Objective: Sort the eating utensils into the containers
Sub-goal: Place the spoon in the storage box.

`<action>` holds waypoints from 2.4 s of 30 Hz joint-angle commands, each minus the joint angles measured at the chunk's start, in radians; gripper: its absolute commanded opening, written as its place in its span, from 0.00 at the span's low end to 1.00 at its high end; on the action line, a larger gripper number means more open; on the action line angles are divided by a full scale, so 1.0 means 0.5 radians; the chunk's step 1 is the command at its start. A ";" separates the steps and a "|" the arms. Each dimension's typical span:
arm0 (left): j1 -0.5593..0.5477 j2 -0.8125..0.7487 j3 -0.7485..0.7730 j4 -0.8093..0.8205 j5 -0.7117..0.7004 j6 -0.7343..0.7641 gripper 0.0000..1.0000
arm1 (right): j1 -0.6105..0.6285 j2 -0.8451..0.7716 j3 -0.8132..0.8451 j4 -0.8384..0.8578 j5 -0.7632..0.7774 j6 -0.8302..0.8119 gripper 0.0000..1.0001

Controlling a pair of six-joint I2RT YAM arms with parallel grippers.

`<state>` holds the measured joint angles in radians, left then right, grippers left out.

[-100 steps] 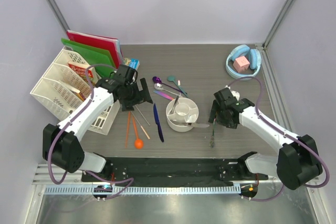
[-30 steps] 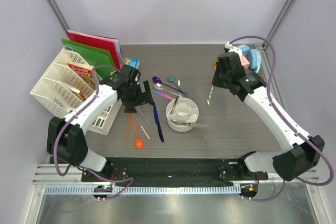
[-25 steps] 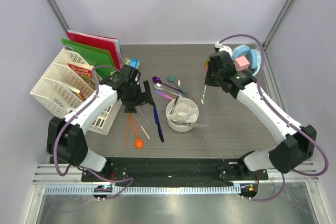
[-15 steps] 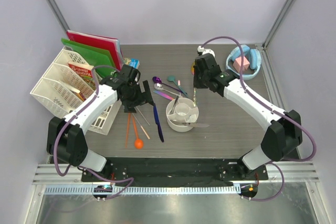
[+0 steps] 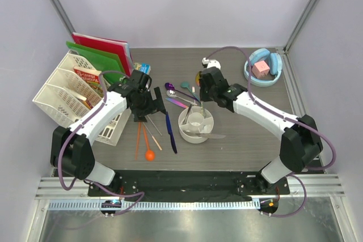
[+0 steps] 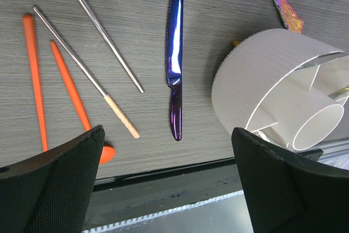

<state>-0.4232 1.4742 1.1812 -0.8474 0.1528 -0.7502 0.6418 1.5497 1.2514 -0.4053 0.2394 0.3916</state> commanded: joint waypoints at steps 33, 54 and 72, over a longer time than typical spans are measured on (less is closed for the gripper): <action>0.021 0.089 0.101 -0.045 0.063 0.095 0.98 | 0.152 -0.605 -0.914 0.743 0.135 0.128 0.01; 0.021 0.031 0.037 -0.011 0.078 0.046 0.97 | 0.235 -0.802 -1.116 0.792 0.288 0.082 0.28; 0.021 0.073 0.006 0.109 0.191 0.077 0.97 | 0.260 -0.937 -0.960 0.381 0.460 0.134 0.43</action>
<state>-0.4168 1.5169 1.1786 -0.8322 0.2096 -0.7250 0.7650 1.1023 0.7021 -0.1471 0.4339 0.4484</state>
